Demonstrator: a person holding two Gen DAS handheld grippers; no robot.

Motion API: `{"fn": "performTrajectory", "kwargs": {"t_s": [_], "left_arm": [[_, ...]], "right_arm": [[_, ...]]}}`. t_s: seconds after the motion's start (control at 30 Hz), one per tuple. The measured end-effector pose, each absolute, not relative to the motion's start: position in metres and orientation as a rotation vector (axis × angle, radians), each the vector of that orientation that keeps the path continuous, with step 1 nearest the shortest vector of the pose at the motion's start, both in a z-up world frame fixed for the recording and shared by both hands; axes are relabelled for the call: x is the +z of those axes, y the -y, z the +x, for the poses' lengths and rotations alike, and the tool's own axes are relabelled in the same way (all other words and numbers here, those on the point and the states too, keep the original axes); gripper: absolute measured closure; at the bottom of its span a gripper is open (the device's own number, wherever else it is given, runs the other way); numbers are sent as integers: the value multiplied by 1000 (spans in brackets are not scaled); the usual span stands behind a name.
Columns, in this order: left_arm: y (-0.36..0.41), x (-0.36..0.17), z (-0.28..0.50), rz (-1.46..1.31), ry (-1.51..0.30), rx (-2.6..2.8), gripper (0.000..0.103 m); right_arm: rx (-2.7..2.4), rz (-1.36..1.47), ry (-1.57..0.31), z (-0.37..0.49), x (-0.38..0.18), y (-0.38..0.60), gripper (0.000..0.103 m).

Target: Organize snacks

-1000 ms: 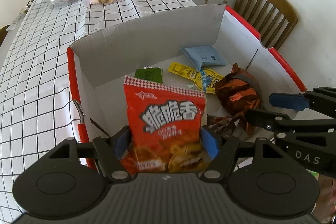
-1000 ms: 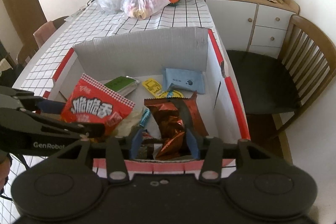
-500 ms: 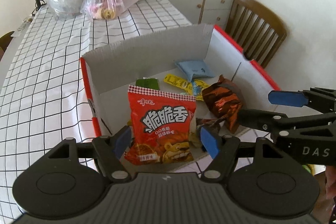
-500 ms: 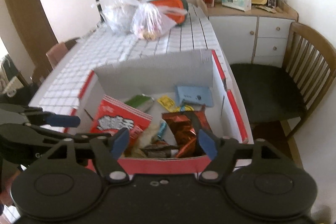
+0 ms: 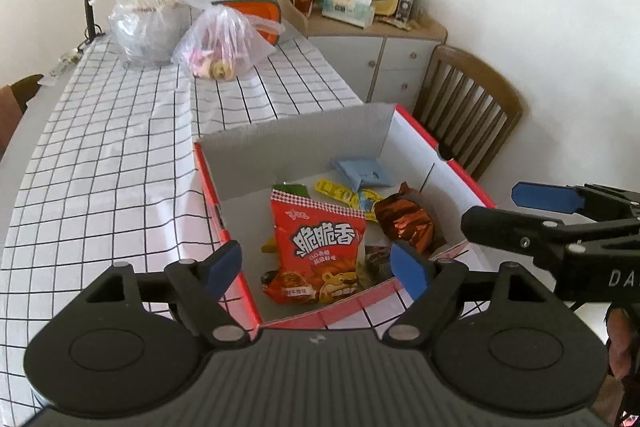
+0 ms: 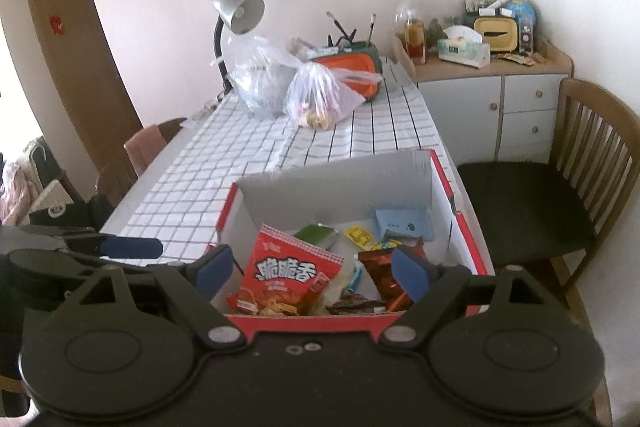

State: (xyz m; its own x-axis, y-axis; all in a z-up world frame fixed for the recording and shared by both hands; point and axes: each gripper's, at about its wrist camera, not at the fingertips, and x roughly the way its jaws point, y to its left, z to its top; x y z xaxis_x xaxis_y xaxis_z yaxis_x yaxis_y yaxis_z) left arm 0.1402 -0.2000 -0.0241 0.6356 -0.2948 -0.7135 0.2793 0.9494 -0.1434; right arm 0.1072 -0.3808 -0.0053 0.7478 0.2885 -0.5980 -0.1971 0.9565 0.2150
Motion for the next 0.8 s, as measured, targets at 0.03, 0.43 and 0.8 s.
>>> {"fn": "performTrajectory", "kwargs": {"t_s": [0.03,0.43,0.8], "left_arm": [[198,-22,137,-23,-811,-330,19],[173,-5,108,-67,-748,-354,2],[161,2,89,-85,-735,-305,2]], "right_arm": [[262,146,-669,105,-4,380,7],[243,209,-623,77,0,374,0],[239,237,-604,50,-1,363,0]]}}
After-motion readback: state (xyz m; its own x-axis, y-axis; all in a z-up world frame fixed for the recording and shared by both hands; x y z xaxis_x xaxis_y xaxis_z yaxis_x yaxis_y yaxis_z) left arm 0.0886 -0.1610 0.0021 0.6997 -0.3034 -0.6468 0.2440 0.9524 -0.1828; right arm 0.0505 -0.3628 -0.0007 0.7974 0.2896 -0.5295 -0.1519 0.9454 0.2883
